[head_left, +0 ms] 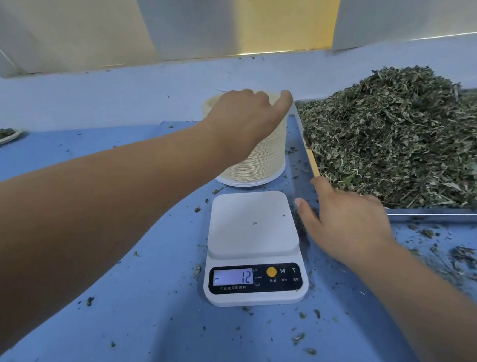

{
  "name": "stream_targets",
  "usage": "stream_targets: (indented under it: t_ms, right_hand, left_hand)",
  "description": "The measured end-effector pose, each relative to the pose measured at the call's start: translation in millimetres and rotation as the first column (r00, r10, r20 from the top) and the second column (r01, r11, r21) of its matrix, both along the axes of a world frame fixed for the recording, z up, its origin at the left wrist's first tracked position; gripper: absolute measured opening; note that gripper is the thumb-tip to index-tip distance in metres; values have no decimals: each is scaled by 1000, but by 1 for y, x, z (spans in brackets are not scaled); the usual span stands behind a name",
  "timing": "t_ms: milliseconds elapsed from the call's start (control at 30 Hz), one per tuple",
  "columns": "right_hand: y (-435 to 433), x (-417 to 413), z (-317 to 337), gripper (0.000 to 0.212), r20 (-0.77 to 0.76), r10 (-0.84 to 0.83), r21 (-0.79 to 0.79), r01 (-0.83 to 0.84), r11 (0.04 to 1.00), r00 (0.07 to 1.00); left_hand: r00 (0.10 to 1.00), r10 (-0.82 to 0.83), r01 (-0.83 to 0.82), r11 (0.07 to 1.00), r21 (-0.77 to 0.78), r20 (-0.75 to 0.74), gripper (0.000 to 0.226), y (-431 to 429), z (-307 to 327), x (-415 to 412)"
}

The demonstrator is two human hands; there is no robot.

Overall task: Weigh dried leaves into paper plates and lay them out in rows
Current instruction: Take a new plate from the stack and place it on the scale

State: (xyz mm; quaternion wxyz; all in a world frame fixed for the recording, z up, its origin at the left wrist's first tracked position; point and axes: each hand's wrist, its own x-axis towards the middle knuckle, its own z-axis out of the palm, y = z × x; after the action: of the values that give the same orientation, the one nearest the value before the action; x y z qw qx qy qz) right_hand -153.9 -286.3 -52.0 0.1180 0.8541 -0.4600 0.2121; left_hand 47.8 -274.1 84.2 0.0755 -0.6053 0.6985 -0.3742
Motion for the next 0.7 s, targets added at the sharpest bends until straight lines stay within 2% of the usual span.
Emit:
stream_targets:
  t_ms: [67, 133, 200, 267, 333, 400, 500, 567, 633, 700]
  right_hand:
    - [0, 0, 0, 57, 5, 3, 2, -3, 1000, 1000]
    - [1, 0, 0, 57, 3, 0, 1, 0, 1000, 1000]
    - [1, 0, 1, 57, -5, -11, 2, 11, 1000, 1000]
    - [1, 1, 2, 56, -10, -19, 16, 19, 1000, 1000]
    - [3, 2, 4, 54, 0, -23, 39, 23, 999, 1000]
    - [4, 1, 6, 54, -4, -26, 55, 26, 998, 1000]
    - [6, 0, 8, 53, -24, -24, 75, 26, 997, 999]
    - [8, 0, 10, 53, -23, -27, 88, 28, 996, 999]
    - [10, 1, 12, 53, 37, -3, 91, 0, 996, 999]
    - [12, 1, 15, 50, 194, 84, 81, -101, 992, 977]
  left_hand:
    - [995, 13, -22, 996, -88, -98, 72, -1, 0, 5]
    - [957, 37, -91, 980, -177, -287, 47, 2, 4, 14]
    - [885, 32, -164, 955, -247, -465, 38, 5, 6, 26]
    - [775, -46, -214, 919, -330, -630, 39, 11, 2, 38]
    - [616, -163, -270, 876, -400, -771, 39, 18, -6, 46]
    - [411, -320, -313, 830, -462, -854, 37, 27, -17, 48]
    - [53, -533, -403, 762, -506, -845, 40, 46, -41, 46]
    - [-143, -570, -432, 772, -467, -809, 39, 61, -60, 41]
    - [-236, -565, -423, 792, -440, -791, 40, 75, -77, 35]
    - [-287, -570, -394, 803, -447, -770, 42, 86, -90, 30]
